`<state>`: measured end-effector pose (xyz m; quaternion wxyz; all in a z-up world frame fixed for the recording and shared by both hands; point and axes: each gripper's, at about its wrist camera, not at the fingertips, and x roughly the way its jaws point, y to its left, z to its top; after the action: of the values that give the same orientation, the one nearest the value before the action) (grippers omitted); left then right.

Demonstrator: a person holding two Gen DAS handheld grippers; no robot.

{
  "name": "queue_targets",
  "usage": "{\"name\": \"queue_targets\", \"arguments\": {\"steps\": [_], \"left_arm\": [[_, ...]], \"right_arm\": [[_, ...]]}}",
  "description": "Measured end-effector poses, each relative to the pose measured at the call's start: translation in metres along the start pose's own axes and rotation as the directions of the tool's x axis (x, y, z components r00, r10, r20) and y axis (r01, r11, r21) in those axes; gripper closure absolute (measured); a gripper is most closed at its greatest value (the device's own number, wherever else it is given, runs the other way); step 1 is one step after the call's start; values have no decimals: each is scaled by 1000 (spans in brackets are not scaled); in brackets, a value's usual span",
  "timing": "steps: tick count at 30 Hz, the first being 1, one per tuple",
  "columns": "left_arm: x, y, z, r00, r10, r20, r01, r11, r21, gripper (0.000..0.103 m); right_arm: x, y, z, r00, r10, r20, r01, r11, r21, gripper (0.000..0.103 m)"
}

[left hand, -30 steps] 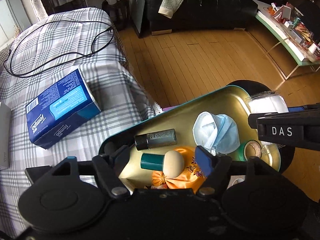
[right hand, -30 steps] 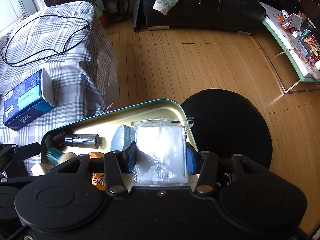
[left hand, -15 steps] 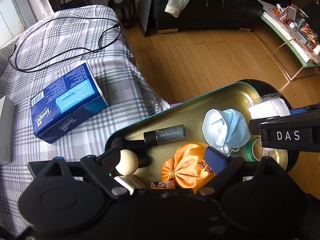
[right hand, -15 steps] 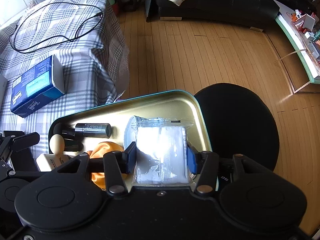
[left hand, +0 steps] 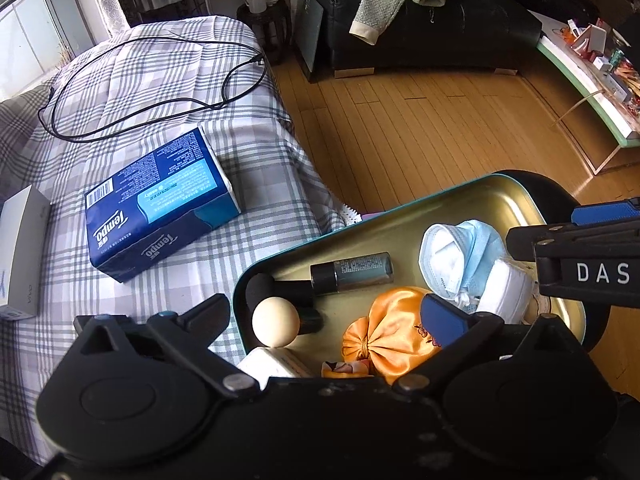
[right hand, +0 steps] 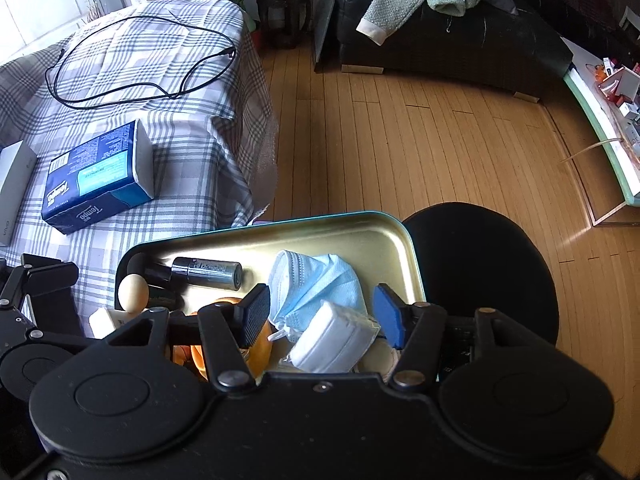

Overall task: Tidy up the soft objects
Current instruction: 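Open left tool to release the sponge brush into the tray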

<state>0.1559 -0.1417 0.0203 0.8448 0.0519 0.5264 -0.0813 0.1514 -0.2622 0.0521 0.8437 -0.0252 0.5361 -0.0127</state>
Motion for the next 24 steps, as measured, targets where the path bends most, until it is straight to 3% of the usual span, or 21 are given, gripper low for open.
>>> {"name": "queue_targets", "arguments": {"steps": [10,24], "left_arm": [[-8,8,-10,999,40,9,-39,999,-34,1],[-24,10,-27,989,138,52,-133,988,-81,0]], "right_arm": [[-2,7,-6,998,-61,15,62,997,-43,47],[-3,6,-17,997,-72,-17,71,996,-52,47]]}}
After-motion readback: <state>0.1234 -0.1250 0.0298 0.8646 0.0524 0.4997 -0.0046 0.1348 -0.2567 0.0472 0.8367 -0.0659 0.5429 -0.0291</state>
